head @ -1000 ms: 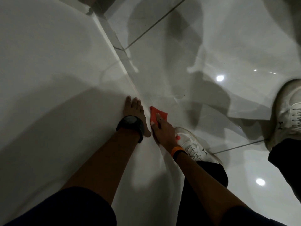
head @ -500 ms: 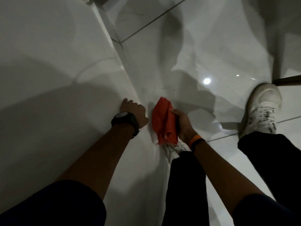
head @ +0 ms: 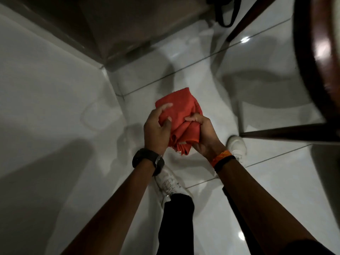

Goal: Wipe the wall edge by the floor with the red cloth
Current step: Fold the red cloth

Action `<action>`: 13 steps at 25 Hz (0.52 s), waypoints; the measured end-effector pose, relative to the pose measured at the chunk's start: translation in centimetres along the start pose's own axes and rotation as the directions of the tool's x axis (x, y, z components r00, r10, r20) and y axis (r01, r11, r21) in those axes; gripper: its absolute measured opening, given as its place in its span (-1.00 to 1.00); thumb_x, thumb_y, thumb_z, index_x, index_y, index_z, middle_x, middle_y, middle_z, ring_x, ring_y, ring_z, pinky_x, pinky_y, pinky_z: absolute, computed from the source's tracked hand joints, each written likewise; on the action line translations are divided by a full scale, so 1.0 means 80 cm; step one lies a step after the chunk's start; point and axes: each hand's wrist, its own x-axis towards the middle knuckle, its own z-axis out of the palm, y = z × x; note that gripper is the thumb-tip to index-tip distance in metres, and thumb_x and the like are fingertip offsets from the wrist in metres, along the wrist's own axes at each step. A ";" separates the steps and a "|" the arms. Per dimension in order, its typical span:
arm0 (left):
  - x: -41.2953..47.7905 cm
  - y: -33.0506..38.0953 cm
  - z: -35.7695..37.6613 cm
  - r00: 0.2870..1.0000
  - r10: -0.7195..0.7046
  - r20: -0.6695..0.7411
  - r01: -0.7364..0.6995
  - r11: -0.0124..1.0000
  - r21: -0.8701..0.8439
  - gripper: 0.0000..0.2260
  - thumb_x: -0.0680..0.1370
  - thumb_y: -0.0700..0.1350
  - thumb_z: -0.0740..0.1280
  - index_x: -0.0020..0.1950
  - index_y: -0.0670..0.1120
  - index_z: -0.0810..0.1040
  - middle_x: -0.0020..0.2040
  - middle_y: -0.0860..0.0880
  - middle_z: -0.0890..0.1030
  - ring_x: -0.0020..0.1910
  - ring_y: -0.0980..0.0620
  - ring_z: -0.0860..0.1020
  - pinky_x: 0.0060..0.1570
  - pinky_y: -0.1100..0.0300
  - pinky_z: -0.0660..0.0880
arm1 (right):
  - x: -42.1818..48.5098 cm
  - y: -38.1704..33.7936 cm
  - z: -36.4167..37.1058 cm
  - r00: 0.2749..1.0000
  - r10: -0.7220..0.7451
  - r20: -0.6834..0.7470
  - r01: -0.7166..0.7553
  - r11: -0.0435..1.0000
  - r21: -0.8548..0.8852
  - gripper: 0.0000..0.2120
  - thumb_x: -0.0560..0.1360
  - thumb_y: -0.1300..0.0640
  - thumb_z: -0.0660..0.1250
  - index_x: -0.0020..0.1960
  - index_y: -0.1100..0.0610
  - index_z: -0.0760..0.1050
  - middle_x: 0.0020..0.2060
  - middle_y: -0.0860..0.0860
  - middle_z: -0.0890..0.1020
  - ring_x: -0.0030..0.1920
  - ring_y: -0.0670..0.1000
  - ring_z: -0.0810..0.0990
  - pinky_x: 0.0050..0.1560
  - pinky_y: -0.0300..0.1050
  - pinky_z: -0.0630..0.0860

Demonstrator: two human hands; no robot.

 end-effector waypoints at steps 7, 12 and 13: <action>-0.027 0.239 0.013 0.916 0.399 0.044 -0.400 0.899 0.176 -0.23 0.55 -0.24 0.44 0.65 0.12 0.15 0.54 0.05 0.23 0.35 0.41 0.26 0.08 0.72 0.33 | -0.180 -0.203 0.093 0.853 -0.518 -0.059 0.354 0.660 -0.663 -0.45 0.34 0.40 0.27 0.31 0.14 0.49 0.04 0.08 0.68 0.02 0.06 0.65 0.06 0.06 0.60; -0.047 0.383 0.101 0.843 0.477 0.249 -0.528 0.822 0.214 -0.02 0.51 -0.21 0.51 0.66 0.20 -0.09 0.64 0.01 0.06 0.52 -0.02 0.33 0.29 0.08 0.53 | -0.294 -0.344 0.067 0.695 -0.719 -0.018 0.296 0.308 -0.904 -0.61 0.39 0.08 0.36 0.16 -0.25 0.49 0.01 -0.10 0.67 0.02 -0.02 0.65 0.07 0.04 0.59; -0.046 0.405 0.126 0.840 0.453 0.299 -0.523 0.821 0.227 -0.03 0.52 -0.21 0.50 0.67 0.18 -0.10 0.65 -0.01 0.05 0.56 -0.06 0.30 0.34 -0.01 0.52 | -0.305 -0.372 0.050 0.670 -0.741 -0.036 0.245 0.267 -0.932 -0.58 0.41 0.10 0.39 0.21 -0.24 0.51 0.00 -0.08 0.66 0.02 0.01 0.65 0.10 0.05 0.59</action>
